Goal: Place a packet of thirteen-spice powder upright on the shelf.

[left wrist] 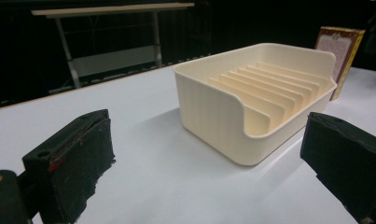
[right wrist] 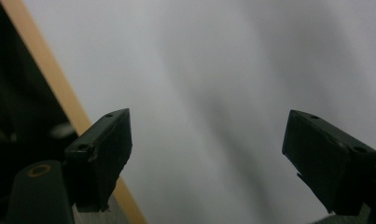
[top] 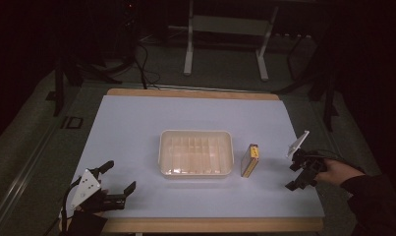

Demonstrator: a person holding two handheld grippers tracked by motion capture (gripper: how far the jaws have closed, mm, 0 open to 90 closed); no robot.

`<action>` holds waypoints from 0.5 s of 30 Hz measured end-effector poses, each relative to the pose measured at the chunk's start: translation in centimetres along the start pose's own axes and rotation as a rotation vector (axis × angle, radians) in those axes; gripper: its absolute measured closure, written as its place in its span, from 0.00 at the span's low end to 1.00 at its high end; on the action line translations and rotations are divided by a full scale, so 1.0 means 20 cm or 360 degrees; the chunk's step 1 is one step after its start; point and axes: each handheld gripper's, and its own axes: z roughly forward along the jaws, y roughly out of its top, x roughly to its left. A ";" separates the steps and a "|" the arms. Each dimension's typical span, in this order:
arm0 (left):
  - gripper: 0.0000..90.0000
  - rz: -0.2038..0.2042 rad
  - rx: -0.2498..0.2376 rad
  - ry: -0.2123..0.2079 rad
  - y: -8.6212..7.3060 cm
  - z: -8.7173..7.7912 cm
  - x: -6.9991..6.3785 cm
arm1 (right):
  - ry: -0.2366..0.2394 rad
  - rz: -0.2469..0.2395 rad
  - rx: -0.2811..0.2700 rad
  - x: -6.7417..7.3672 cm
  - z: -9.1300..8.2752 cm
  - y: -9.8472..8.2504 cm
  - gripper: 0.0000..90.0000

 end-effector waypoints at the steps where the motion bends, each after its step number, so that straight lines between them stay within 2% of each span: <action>1: 0.03 0.0003 0.0004 -0.0006 0.00 0.00 0.00 | 0.0000 0.0000 0.0000 0.00 0.00 0.00 0.18; 2: 0.03 -0.0002 0.0010 -0.0009 0.00 0.00 0.00 | 0.0014 -0.0033 0.0051 0.01 0.01 0.00 0.18; 4: 0.03 -0.0001 0.0019 -0.0017 -0.01 0.01 0.00 | 0.0019 -0.0043 0.0077 0.01 0.01 0.00 0.18; 5: 0.03 -0.0001 0.0021 -0.0018 -0.01 0.01 0.00 | 0.0028 -0.0058 0.0125 0.02 0.01 0.01 0.18; 6: 0.03 -0.0003 0.0020 -0.0021 -0.01 0.01 0.00 | 0.0028 -0.0058 0.0125 0.02 0.01 0.01 0.18; 7: 0.03 -0.0006 0.0017 -0.0022 -0.01 0.01 0.00 | 0.0024 -0.0069 0.0173 0.03 0.01 0.02 0.18; 15: 0.03 -0.0009 0.0026 -0.0029 -0.01 0.01 0.00 | 0.0017 -0.0142 0.0279 0.07 -0.03 0.07 0.18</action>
